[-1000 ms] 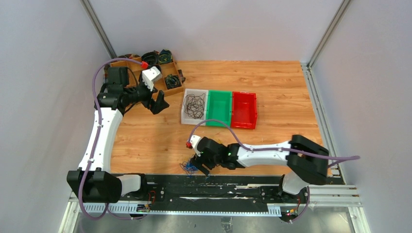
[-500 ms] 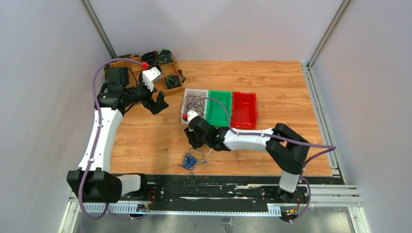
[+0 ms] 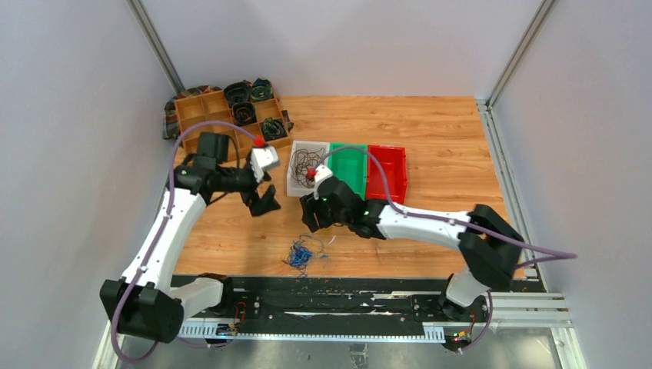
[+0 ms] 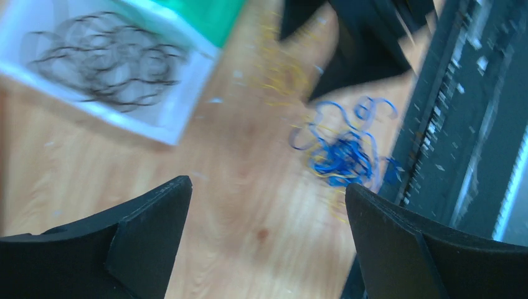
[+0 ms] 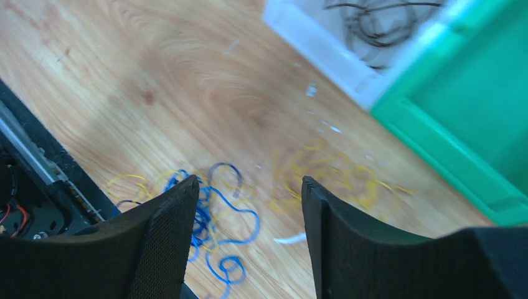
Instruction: Untangle the cables
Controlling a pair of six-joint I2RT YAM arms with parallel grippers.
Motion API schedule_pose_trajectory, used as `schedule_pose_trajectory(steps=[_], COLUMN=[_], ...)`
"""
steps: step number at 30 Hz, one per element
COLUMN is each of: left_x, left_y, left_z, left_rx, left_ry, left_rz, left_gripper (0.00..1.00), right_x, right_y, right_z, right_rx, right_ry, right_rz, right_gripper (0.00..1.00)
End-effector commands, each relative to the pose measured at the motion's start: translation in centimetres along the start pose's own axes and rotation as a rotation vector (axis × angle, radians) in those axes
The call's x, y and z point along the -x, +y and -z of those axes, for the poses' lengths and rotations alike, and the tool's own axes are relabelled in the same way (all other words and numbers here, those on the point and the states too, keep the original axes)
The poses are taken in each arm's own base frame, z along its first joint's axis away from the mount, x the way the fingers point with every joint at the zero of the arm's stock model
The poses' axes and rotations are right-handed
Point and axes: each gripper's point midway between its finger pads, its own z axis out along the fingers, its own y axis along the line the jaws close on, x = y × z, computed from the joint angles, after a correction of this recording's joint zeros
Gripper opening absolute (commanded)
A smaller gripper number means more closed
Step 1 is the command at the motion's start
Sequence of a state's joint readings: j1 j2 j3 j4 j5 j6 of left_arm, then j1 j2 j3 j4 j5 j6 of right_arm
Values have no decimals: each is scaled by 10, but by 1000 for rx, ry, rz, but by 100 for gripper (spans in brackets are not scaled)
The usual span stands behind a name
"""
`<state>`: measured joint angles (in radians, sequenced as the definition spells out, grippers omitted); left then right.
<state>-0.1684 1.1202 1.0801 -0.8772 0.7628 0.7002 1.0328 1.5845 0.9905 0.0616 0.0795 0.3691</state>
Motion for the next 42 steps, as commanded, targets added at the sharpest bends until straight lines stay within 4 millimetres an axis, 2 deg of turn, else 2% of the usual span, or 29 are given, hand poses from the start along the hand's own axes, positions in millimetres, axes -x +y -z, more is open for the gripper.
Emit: schedule_pose_trajectory(steps=[1,6,10,14,19,22,24,29,32,36,42], left_x=[-30,-71,-91,-99,-117,-129,-128,-101,-87,-80,-81], left_y=[-46,-76,-74,-68,-47,-22,-9,14,9,-13,-7], left_z=[-17,-50,-79,-106,-125,-126,-125,-125,-121,-107,-87], left_rx=[-118,-224,-196,-151,-52,58,118,207,159,31,58], left_ry=[100,235,318,388,447,505,520,479,453,419,427], left_rz=[-129,-197,-231,-236,-353,-441,-481,-502,-454,-458,-492], left_gripper=[99,99,96,92,89,88,87,84,84,84,82], right_x=[-12,-44,-54,-57,-55,-54,-53,-56,-56,-58,-57], right_y=[-50,-100,-129,-138,-141,-143,-142,-137,-128,-115,-95], right_z=[31,54,63,64,63,61,61,65,68,69,56], right_rx=[-99,-211,-290,-309,-320,-322,-314,-280,-247,-210,-125], right_ry=[-13,0,12,11,4,-1,-5,-26,-41,-34,2], right_rz=[-85,-165,-211,-238,-255,-268,-268,-274,-266,-228,-200], right_gripper=[63,64,64,62,62,62,60,54,51,50,48])
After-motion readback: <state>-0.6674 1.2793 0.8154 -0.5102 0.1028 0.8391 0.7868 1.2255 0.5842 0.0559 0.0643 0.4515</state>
